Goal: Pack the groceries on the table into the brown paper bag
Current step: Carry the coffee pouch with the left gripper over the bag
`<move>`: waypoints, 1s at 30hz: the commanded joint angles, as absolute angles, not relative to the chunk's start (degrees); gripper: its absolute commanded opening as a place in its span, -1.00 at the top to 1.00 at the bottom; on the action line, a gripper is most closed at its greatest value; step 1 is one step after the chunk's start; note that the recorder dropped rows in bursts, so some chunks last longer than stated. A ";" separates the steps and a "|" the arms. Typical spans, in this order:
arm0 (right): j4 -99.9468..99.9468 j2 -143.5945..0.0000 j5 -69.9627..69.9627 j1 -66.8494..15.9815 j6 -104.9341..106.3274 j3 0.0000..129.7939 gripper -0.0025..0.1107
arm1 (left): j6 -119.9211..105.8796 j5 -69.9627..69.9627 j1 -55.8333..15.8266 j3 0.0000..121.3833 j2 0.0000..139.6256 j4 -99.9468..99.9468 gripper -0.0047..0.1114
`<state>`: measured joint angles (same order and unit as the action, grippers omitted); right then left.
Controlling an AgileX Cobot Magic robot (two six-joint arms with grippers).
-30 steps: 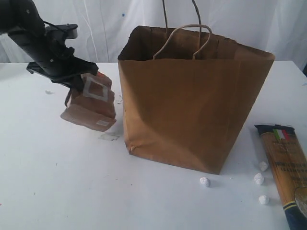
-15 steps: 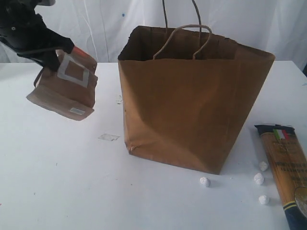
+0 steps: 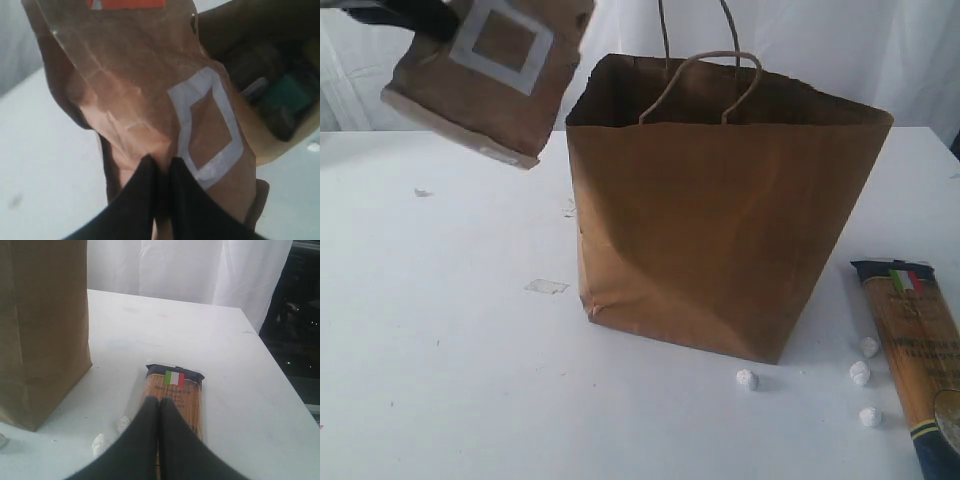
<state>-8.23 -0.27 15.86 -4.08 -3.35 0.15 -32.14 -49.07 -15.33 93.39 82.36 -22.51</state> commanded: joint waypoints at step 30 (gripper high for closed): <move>-8.21 0.00 15.32 -3.81 -2.76 0.00 0.96 | -121.29 -27.85 -32.65 93.56 87.37 -67.49 0.92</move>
